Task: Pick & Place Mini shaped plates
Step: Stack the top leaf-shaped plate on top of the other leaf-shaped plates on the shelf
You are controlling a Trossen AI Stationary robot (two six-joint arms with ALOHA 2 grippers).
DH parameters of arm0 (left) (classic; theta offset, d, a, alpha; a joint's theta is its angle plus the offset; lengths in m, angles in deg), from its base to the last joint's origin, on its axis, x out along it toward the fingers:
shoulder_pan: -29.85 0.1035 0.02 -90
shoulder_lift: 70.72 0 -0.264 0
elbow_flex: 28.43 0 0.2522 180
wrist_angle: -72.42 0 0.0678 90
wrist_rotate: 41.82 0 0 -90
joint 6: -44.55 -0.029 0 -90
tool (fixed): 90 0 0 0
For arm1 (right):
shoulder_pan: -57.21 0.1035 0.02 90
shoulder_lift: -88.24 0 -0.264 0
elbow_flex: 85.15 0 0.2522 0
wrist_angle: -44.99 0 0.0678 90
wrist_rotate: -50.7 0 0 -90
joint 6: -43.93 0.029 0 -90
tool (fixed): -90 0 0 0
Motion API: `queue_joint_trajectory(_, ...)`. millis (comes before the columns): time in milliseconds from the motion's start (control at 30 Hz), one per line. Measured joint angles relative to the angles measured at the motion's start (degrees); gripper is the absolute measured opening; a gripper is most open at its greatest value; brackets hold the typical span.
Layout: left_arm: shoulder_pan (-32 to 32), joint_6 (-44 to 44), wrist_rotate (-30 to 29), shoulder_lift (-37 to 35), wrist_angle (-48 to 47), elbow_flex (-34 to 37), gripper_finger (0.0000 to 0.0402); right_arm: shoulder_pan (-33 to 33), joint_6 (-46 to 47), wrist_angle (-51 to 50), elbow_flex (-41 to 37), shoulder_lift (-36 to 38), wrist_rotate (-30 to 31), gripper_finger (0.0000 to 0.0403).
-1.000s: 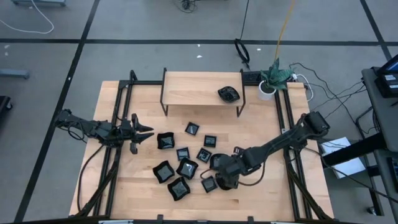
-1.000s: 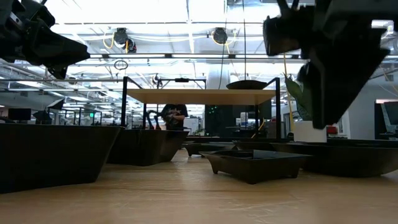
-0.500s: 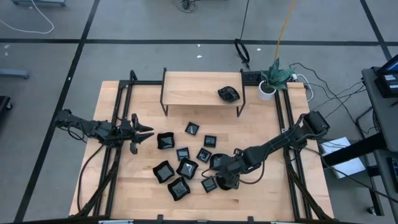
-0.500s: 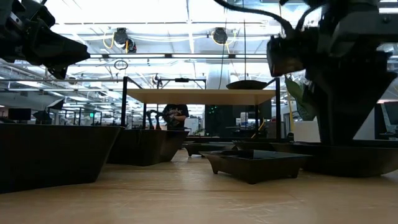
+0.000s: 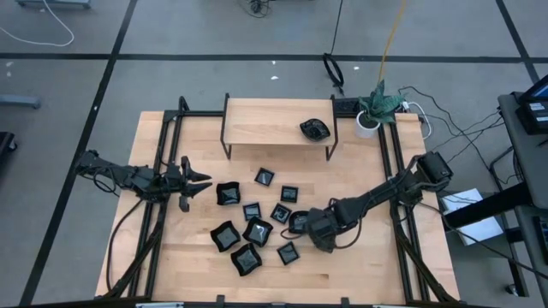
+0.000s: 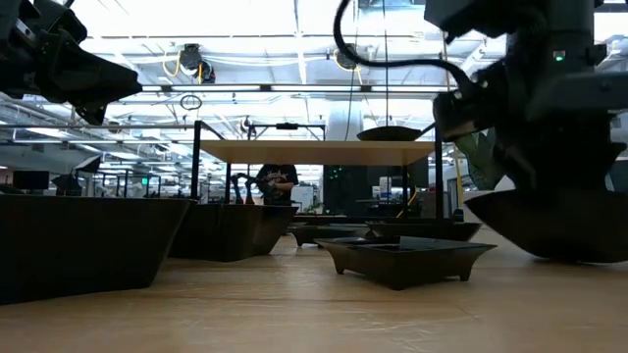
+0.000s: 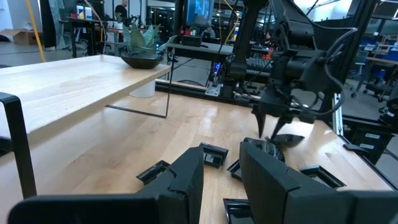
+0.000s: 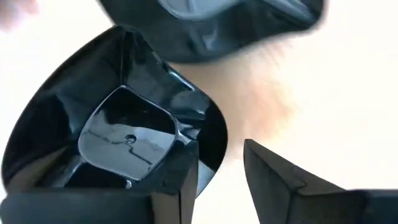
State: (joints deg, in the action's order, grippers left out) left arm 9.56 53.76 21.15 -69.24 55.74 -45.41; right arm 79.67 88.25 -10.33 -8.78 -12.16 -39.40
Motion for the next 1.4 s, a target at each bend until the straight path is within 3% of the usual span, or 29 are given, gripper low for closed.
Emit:
queue_joint_trajectory(367, 0.0, 0.0, 0.0, 0.0, 0.0, 0.0, 0.0106, -1.9, -3.1, -2.0, 0.0, 0.1, 0.3, 0.0113)
queue_joint_trajectory(667, 0.0, 0.0, 0.0, 0.0, 0.0, 0.0, 0.0106, -2.6, -8.9, -1.9, 0.0, 6.7, 0.5, 0.0114)
queue_joint_trajectory(867, 0.0, 0.0, 0.0, 0.0, 0.0, 0.0, 0.0106, -2.0, -15.0, -1.3, 0.0, 8.2, 4.8, 0.0114)
queue_joint_trajectory(1100, 0.0, 0.0, 0.0, 0.0, 0.0, 0.0, 0.0106, -2.0, -14.8, 8.9, -5.7, 8.1, 1.5, 0.0114)
queue_joint_trajectory(1400, 0.0, 0.0, 0.0, 0.0, 0.0, 0.0, 0.0106, -1.7, -12.1, 10.1, -9.0, 8.2, 1.3, 0.0114)
